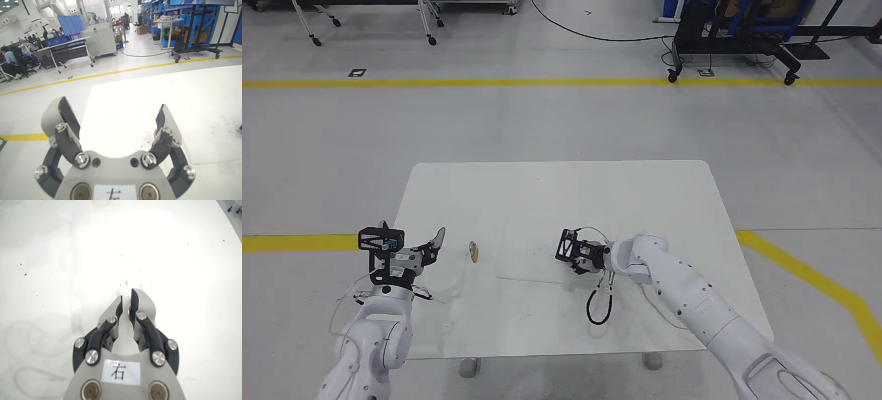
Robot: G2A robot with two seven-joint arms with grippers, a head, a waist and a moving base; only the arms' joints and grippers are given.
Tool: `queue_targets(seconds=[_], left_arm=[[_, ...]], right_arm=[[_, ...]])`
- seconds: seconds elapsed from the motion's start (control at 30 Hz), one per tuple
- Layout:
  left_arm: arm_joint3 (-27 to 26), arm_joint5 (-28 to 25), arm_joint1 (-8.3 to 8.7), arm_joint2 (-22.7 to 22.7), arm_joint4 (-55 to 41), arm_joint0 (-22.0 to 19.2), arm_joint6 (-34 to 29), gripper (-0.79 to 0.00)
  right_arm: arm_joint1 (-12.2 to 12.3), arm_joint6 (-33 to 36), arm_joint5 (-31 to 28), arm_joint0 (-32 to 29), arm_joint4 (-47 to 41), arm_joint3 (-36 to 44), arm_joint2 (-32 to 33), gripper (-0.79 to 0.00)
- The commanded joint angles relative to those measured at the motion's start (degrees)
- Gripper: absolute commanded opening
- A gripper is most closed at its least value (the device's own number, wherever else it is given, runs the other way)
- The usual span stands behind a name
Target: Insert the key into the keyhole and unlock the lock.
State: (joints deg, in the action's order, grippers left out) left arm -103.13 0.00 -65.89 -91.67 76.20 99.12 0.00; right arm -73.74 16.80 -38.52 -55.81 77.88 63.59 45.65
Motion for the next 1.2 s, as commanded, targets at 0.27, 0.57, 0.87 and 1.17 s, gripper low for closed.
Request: queue_targets(seconds=[0.27,0.57,0.87,1.17], left_arm=[[0.00,0.00,0.00,0.00,0.00,0.00,0.00,0.000],[0.00,0.00,0.00,0.00,0.00,0.00,0.00,0.000],[0.00,0.00,0.00,0.00,0.00,0.00,0.00,0.000],[0.00,0.00,0.00,0.00,0.00,0.00,0.00,0.000]], right_arm=[[0.61,-1.17,1.28,-1.03,1.42,2.47,1.53,-0.785],[1.95,-3.66,3.12,-4.39,1.07,7.49,5.51,-0.785],[3.63,-10.11,-1.79,-9.76,-14.80,10.74,14.57,-0.785],[4.50,-5.09,-14.07,-10.73,-39.43,5.65,18.61,-0.785]])
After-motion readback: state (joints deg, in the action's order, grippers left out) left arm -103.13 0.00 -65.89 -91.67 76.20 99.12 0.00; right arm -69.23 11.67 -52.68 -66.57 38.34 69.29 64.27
